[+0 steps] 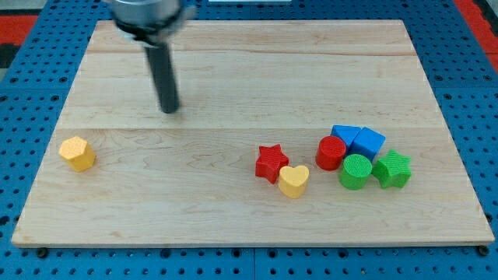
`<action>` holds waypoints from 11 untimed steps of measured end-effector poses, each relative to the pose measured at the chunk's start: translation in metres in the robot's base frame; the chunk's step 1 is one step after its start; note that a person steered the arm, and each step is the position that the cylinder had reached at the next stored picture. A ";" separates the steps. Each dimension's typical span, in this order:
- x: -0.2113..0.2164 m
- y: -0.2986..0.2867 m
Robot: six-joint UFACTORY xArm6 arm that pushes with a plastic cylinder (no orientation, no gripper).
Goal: Push the yellow hexagon closer to the red star
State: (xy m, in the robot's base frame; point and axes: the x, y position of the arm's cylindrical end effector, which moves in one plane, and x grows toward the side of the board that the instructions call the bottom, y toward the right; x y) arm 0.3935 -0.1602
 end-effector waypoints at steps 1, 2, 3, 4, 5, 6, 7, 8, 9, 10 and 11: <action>0.001 -0.105; 0.023 -0.145; 0.040 -0.145; 0.088 -0.142; 0.091 -0.102; 0.100 -0.058; 0.110 -0.052; 0.115 -0.066; 0.138 -0.037; 0.144 -0.002; 0.127 0.043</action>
